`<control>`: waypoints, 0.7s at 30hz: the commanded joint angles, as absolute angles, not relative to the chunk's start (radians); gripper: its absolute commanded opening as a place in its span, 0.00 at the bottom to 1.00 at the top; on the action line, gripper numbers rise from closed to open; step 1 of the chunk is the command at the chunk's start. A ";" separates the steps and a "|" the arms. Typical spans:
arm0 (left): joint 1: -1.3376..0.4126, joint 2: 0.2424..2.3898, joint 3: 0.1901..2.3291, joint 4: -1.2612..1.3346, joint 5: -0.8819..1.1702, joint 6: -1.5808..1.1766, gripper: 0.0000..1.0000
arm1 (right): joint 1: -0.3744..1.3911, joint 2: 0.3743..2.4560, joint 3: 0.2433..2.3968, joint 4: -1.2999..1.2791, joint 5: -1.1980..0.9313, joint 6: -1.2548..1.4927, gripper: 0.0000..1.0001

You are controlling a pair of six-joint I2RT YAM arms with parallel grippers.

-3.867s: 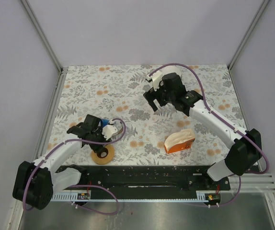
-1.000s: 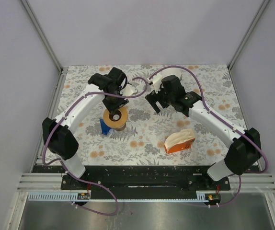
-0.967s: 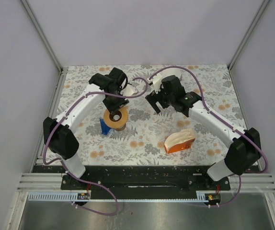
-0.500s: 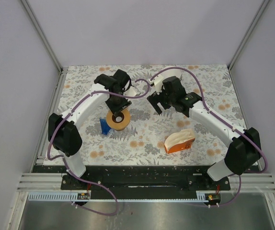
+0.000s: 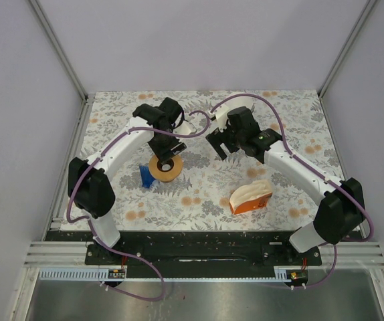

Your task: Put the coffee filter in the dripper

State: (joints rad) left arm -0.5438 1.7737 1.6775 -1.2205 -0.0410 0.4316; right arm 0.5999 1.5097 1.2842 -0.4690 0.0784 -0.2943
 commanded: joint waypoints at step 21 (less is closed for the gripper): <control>-0.143 1.577 1.761 -0.965 0.124 0.005 0.82 | 0.604 1.470 1.282 -0.456 0.072 -0.299 1.00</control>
